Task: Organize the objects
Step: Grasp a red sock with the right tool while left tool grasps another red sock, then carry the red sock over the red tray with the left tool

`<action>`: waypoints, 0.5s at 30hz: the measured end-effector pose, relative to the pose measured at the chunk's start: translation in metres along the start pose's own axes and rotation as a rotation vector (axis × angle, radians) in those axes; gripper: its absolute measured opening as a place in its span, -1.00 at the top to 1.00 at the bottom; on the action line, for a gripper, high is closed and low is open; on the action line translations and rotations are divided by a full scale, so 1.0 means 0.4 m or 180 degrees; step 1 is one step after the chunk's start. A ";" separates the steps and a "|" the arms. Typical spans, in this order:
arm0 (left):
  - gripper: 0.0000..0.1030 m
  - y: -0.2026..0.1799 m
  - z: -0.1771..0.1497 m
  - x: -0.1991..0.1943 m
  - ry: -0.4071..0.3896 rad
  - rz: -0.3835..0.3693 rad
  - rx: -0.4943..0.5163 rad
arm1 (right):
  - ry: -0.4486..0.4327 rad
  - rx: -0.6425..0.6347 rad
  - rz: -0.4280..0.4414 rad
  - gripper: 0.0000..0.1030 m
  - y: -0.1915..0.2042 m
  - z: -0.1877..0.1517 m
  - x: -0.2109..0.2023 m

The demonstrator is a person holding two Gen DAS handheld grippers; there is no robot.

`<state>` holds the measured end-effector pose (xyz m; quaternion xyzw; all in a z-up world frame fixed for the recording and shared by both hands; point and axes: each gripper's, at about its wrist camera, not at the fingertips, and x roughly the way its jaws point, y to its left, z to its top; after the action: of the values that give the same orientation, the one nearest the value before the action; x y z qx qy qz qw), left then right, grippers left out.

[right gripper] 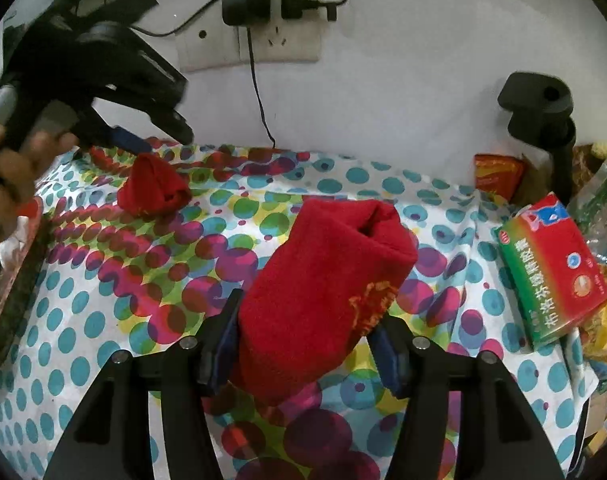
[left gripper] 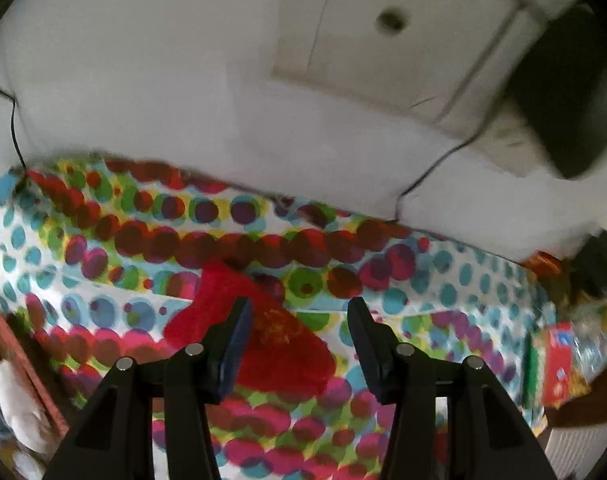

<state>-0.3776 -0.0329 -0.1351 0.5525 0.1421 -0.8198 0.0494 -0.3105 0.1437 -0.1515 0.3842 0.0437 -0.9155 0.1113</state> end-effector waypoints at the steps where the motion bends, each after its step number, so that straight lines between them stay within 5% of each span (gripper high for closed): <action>1: 0.02 0.003 -0.005 0.017 0.0016 0.0112 -0.0084 | 0.0003 0.0011 0.0033 -0.09 -0.001 0.000 0.001; 5: 0.02 0.023 -0.046 0.041 -0.0113 0.0398 -0.0276 | 0.0039 0.0056 0.0067 -0.10 -0.006 0.000 0.008; 15: -0.02 0.026 -0.137 0.036 -0.0397 0.0552 -0.0084 | 0.0316 0.0125 0.0059 -0.14 -0.029 -0.001 0.049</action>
<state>-0.3318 -0.0258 -0.1695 0.5099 0.1012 -0.8433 0.1362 -0.3262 0.1515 -0.1658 0.4317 0.0275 -0.8948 0.1099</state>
